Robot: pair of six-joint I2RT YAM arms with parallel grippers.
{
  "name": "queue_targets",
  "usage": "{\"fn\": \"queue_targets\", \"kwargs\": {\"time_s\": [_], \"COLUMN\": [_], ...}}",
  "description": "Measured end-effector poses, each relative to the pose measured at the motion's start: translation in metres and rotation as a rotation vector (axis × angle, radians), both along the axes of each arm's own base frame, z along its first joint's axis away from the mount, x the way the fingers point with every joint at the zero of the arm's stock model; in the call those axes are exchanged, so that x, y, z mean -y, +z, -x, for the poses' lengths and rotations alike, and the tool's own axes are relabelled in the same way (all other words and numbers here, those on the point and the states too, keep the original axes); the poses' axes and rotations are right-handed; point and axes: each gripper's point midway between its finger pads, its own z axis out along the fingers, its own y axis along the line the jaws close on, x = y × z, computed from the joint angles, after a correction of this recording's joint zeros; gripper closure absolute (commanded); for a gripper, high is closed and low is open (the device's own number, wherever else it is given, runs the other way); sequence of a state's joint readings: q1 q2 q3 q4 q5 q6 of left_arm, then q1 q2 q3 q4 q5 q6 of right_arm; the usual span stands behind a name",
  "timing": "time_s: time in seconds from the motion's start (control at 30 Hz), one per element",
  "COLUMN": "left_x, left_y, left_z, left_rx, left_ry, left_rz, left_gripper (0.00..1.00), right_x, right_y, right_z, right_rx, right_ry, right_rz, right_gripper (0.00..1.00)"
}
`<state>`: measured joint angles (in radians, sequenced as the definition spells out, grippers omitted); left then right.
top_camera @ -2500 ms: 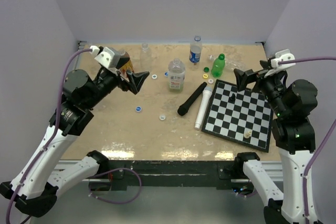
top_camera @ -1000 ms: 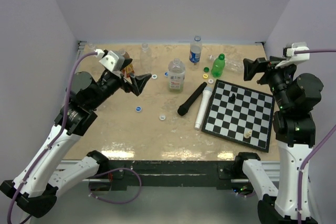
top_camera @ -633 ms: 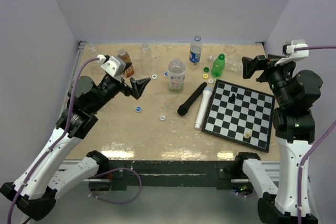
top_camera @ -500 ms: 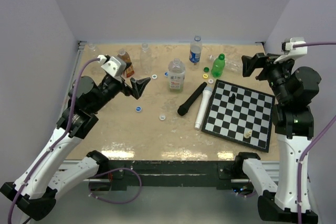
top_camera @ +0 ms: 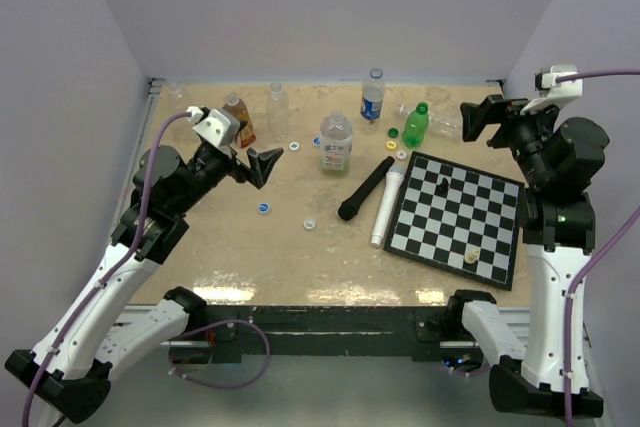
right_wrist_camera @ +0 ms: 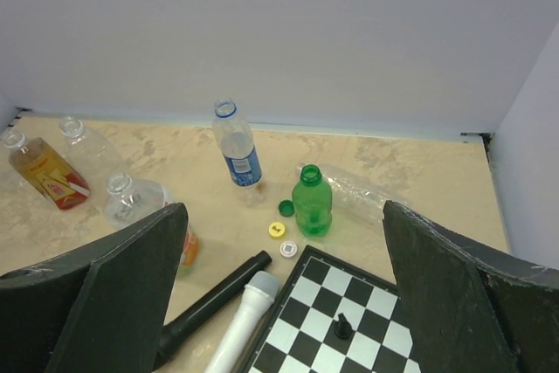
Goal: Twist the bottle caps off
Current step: Reset both arms
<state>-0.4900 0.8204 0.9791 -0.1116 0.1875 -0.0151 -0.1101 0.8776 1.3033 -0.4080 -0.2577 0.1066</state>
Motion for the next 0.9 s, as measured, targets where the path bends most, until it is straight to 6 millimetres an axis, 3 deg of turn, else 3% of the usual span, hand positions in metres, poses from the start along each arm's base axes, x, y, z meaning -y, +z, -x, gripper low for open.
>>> {"fn": "queue_targets", "kwargs": {"time_s": [0.9], "left_x": [0.0010], "left_y": [-0.0067], "left_z": [-0.0021], "left_rx": [0.000], "left_ry": [-0.010], "left_rz": [-0.001], "left_gripper": [0.00], "right_x": [-0.0030], "right_y": [0.0017], "right_z": [0.0007], "right_rx": [0.007], "right_ry": [0.019], "right_rz": [0.001], "right_gripper": [0.02]}}
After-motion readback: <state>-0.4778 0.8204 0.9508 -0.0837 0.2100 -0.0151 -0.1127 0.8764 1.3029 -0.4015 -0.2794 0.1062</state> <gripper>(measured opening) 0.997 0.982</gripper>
